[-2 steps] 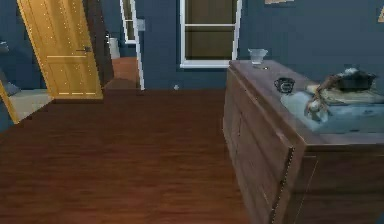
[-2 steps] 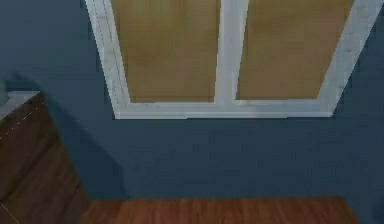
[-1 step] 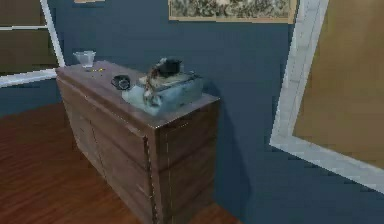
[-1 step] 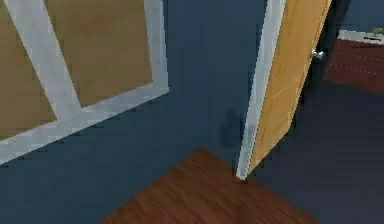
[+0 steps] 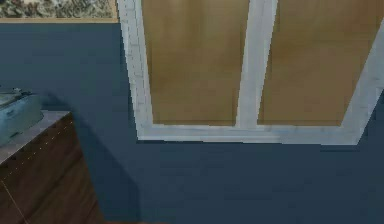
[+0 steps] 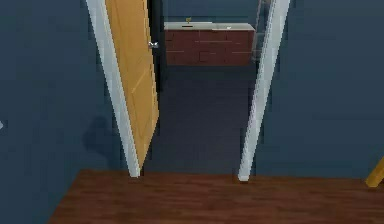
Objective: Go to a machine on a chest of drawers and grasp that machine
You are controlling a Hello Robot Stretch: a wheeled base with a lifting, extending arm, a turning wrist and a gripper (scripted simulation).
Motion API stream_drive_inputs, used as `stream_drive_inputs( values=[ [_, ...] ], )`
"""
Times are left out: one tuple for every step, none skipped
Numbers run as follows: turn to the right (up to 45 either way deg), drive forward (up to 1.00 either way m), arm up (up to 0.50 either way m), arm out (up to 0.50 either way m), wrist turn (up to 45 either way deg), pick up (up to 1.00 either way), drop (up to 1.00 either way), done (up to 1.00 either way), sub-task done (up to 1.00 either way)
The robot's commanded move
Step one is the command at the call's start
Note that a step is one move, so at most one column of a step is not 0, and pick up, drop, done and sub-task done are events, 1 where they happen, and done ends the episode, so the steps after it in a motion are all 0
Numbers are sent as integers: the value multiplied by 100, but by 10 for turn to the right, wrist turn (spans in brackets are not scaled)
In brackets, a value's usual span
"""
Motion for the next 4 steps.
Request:
stream_drive_inputs(
  values=[
    [0, 15, 0, 0, 0, 0, 0, 0, 0],
    [-450, 0, 0, 0, 0, 0, 0, 0, 0],
    [-450, 0, 0, 0, 0, 0, 0, 0, 0],
    [-450, 0, 0, 0, 0, 0, 0, 0, 0]
  ],
)
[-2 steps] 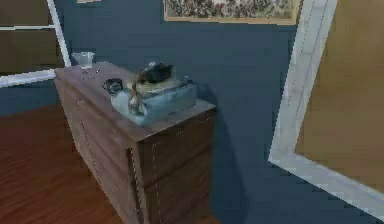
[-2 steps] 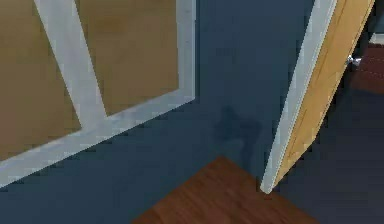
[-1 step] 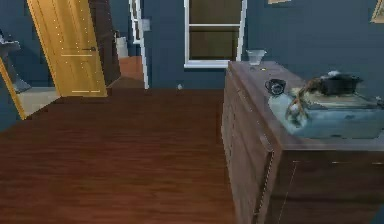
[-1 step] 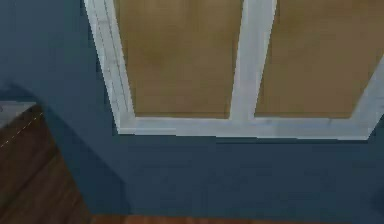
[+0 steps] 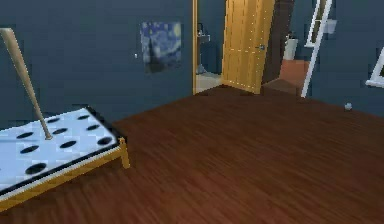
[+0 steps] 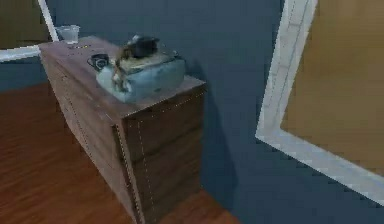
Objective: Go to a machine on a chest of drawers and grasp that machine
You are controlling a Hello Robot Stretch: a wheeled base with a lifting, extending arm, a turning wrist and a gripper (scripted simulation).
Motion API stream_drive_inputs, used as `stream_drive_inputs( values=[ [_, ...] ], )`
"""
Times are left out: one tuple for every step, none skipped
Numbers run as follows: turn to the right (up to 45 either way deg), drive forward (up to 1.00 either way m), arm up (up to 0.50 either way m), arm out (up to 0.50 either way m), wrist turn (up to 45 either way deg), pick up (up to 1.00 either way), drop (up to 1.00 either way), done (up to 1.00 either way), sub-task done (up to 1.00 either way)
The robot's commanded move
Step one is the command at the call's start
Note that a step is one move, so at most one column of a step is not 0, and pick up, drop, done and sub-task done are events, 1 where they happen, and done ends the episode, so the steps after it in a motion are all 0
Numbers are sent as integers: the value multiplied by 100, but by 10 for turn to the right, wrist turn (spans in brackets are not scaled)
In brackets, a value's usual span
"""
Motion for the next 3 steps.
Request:
stream_drive_inputs(
  values=[
    [-90, 0, 0, 0, 0, 0, 0, 0, 0],
    [450, 0, 0, 0, 0, 0, 0, 0, 0],
    [270, 0, 0, 0, 0, 0, 0, 0, 0]
  ],
)
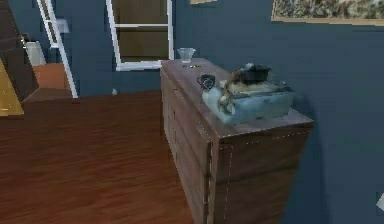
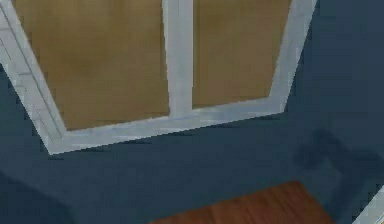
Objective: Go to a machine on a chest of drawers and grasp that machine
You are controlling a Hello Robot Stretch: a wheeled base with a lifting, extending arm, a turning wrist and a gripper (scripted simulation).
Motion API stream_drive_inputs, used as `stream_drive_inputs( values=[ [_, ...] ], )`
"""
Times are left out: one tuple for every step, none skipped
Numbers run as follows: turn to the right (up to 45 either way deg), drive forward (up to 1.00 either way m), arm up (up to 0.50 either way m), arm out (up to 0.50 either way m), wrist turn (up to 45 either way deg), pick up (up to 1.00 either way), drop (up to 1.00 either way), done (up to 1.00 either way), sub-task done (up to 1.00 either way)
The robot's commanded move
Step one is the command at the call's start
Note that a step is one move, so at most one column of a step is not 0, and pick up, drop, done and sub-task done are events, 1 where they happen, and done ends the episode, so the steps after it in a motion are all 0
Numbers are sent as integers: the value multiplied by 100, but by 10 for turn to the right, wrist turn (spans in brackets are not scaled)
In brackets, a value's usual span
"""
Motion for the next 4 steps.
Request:
stream_drive_inputs(
  values=[
    [0, 30, 0, 0, 0, 0, 0, 0, 0],
    [-450, 0, 0, 0, 0, 0, 0, 0, 0],
    [-210, 0, 0, 0, 0, 0, 0, 0, 0],
    [0, 0, 50, 0, 0, 0, 0, 0, 0]
  ],
)
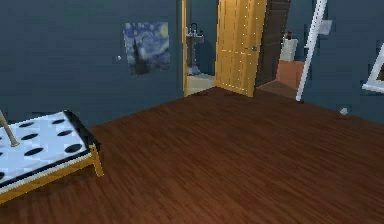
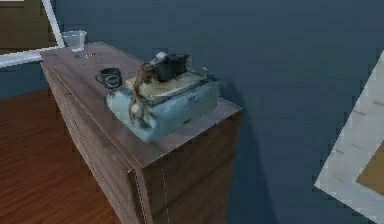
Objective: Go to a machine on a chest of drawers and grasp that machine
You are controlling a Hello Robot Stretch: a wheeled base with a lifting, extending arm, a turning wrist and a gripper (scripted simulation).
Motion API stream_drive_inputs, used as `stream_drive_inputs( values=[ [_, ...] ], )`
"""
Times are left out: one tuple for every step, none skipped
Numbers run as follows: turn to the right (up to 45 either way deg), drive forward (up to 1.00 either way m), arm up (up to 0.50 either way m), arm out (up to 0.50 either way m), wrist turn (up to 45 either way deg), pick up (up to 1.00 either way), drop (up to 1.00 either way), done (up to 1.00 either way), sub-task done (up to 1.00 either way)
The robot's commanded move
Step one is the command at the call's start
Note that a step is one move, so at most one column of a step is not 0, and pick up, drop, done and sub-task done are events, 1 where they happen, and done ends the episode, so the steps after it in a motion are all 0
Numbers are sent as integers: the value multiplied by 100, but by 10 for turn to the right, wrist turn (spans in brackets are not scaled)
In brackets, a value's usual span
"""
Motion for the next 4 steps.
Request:
stream_drive_inputs(
  values=[
    [0, 0, 38, 0, 0, 0, 0, 0, 0],
    [0, 0, 0, 28, 0, 0, 0, 0, 0],
    [0, 0, 0, 0, 450, 0, 0, 0, 0],
    [0, 0, 0, 0, 450, 0, 0, 0, 0]
  ],
)
